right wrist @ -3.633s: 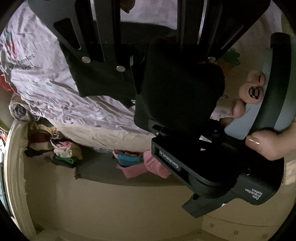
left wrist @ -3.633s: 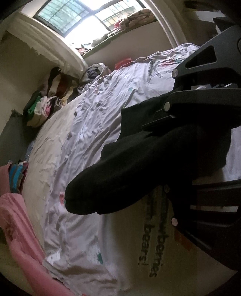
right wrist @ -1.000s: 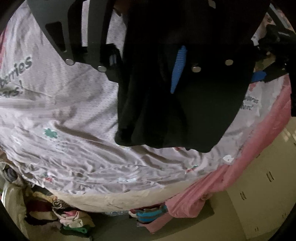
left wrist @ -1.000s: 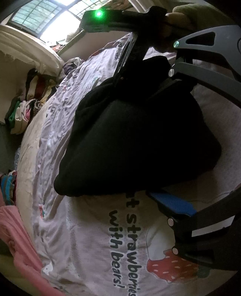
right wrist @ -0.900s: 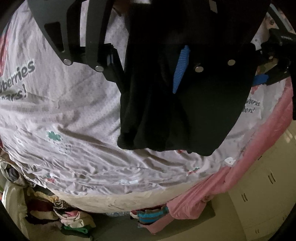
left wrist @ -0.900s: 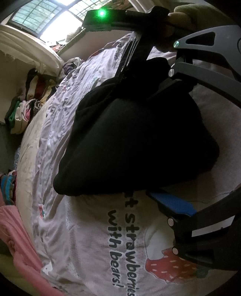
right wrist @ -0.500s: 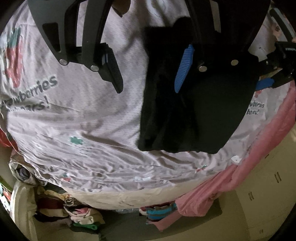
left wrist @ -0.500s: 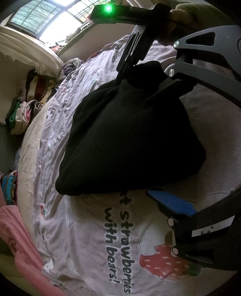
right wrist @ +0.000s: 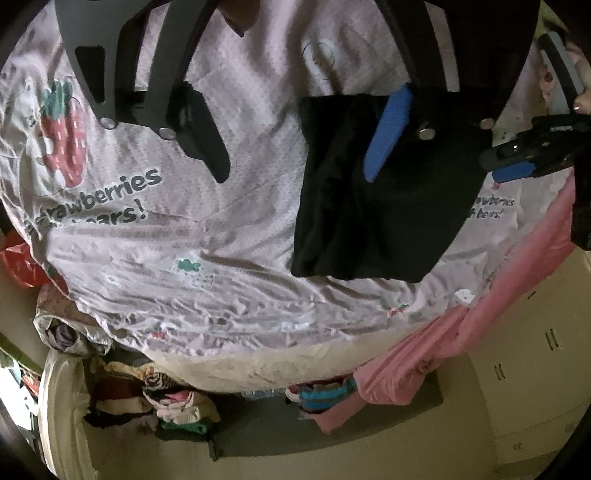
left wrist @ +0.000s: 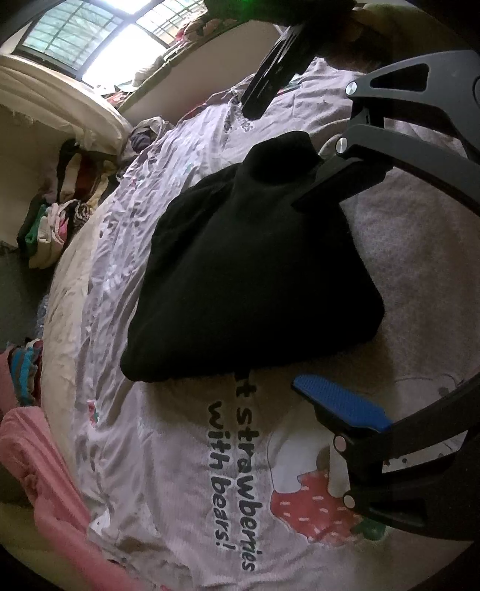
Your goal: Fold small clothes
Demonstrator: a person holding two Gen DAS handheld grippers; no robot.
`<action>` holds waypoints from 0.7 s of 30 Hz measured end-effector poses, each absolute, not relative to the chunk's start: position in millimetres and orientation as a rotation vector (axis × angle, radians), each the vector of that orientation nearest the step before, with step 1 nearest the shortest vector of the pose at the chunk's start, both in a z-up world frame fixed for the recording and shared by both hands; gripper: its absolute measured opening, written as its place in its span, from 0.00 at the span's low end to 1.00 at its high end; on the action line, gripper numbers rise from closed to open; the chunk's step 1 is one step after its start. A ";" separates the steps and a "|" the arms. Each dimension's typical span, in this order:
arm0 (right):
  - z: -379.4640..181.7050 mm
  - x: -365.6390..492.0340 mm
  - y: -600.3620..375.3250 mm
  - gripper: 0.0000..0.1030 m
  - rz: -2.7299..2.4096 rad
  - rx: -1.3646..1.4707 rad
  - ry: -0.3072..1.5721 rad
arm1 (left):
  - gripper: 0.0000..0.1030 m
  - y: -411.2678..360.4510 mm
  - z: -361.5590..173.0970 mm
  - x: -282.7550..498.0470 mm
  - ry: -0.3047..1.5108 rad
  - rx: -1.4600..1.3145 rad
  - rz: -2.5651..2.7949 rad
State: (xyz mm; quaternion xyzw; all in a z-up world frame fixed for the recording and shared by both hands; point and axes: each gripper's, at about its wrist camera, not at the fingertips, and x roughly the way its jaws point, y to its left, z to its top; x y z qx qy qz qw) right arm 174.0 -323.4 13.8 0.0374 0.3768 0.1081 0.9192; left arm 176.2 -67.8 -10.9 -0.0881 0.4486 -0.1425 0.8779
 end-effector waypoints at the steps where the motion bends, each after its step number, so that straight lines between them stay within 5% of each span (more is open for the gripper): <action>1: 15.2 171.4 -322.6 0.73 0.225 0.075 0.768 | 0.81 -67.0 -9.9 175.3 0.933 -0.185 -0.296; 9: -2.5 168.4 -300.5 0.73 0.346 0.132 0.824 | 0.83 -53.9 -26.0 177.3 0.971 -0.225 -0.244; 12: -20.8 178.1 -290.5 0.58 0.373 0.158 0.868 | 0.83 -52.9 -36.8 178.1 0.996 -0.250 -0.255; 14: -31.6 185.9 -288.4 0.18 0.393 0.193 0.901 | 0.76 -56.2 -38.8 177.9 0.996 -0.235 -0.265; 16: -27.7 183.0 -288.3 0.15 0.405 0.202 0.873 | 0.64 -60.7 -35.6 176.0 0.991 -0.225 -0.286; 21: -24.8 178.3 -289.0 0.16 0.347 0.117 0.853 | 0.63 -75.7 -31.1 171.4 0.978 -0.153 -0.308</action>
